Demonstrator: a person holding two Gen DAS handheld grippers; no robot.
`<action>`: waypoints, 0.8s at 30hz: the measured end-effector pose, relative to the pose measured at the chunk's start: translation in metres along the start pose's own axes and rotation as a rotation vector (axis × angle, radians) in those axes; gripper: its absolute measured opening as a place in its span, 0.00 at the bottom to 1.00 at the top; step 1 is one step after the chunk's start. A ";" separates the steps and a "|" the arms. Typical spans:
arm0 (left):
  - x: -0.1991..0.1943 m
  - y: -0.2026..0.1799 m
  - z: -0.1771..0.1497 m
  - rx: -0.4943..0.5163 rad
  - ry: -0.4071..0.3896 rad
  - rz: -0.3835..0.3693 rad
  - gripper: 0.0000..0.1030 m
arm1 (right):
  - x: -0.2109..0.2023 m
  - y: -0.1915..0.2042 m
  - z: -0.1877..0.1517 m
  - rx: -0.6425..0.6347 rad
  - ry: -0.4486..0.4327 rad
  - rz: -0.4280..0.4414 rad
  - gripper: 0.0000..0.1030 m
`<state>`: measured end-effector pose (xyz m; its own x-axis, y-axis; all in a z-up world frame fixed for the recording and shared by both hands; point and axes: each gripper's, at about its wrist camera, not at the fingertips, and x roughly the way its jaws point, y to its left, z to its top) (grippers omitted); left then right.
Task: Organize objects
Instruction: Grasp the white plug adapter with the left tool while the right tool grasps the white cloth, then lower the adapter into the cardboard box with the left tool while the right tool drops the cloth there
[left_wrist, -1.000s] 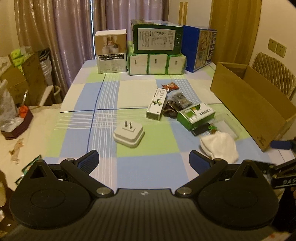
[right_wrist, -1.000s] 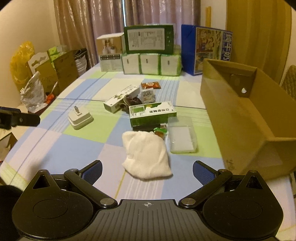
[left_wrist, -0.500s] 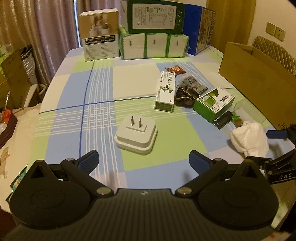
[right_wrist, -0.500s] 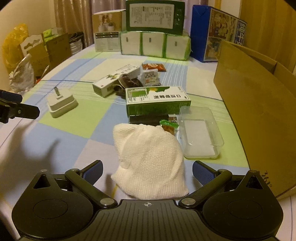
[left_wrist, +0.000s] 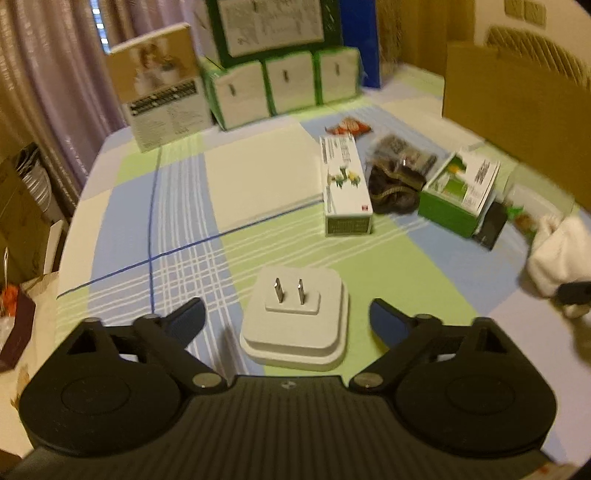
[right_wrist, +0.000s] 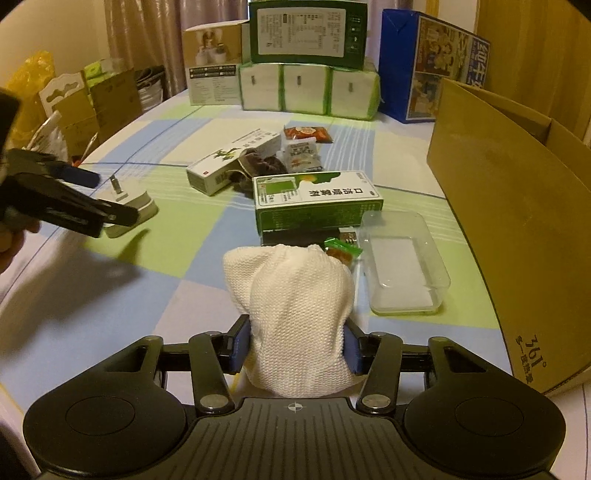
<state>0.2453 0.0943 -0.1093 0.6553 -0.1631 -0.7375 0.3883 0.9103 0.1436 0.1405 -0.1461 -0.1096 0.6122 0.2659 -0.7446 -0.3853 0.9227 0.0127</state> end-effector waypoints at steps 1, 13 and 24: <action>0.005 0.000 0.001 0.009 0.012 -0.011 0.84 | 0.000 0.000 0.000 0.006 0.001 0.002 0.46; -0.021 -0.009 0.000 -0.131 0.079 -0.013 0.60 | -0.023 0.000 0.007 -0.002 -0.051 0.012 0.42; -0.108 -0.082 0.053 -0.172 -0.009 -0.090 0.60 | -0.105 -0.034 0.029 0.046 -0.189 -0.019 0.42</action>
<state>0.1769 0.0176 -0.0061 0.6288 -0.2492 -0.7366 0.3291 0.9435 -0.0383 0.1097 -0.1971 -0.0128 0.7396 0.2920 -0.6065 -0.3432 0.9387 0.0334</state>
